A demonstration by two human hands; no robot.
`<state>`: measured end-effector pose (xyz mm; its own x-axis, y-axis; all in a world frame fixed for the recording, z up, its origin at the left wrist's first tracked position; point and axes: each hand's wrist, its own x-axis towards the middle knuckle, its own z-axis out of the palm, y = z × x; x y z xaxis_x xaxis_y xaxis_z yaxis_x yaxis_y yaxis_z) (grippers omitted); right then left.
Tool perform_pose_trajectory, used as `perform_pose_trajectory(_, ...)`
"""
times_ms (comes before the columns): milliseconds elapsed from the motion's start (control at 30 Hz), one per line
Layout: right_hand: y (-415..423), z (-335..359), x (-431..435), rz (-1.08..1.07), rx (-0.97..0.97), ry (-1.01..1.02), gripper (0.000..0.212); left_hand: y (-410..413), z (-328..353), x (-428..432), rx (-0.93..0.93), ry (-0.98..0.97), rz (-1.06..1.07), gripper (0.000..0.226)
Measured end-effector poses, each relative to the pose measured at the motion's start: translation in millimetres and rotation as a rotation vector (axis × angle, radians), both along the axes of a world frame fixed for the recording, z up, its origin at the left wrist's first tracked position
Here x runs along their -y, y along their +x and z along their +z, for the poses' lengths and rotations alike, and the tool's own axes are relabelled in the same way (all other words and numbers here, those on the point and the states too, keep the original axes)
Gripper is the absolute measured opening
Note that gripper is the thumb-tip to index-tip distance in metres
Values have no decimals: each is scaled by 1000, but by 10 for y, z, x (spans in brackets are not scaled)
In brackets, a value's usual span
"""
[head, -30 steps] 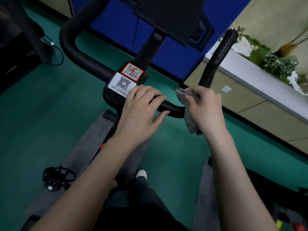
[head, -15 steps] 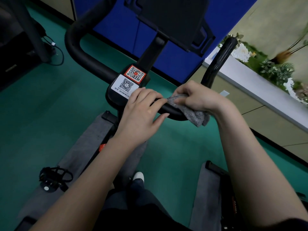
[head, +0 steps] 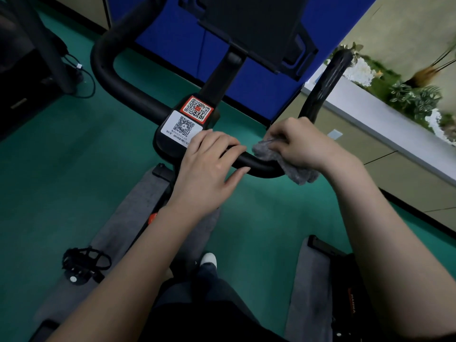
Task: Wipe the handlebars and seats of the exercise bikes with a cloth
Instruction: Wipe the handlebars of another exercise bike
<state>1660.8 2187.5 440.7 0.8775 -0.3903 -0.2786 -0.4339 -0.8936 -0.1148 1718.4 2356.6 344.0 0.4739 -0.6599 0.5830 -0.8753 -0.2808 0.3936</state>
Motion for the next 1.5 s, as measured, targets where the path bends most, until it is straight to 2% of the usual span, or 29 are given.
perform_pose_trajectory(200, -365, -302, -240, -191, 522, -29, 18, -29, 20, 8, 9, 16, 16, 31)
perform_pose_trajectory(467, -490, -494, -222, -228, 773, -23, 19, -141, 75, 183, -31, 28, -32, 32)
perform_pose_trajectory(767, -580, -875, -518, -465, 1325, 87, 21, -206, 18, 276, -124, -12, -34, 26)
perform_pose_trajectory(933, -422, -881, -432, -874, 1532, 265, 19, -210, 3, 287, -131, -28, -37, 24)
perform_pose_trajectory(1300, -317, -924, -408, -1240, 1687, 685, 16, -321, 28, 423, -55, 11, -43, 24)
perform_pose_trajectory(1500, -378, -970, -536, -1274, 1676, 886, 15, -366, 10, 454, -32, 21, -42, 23)
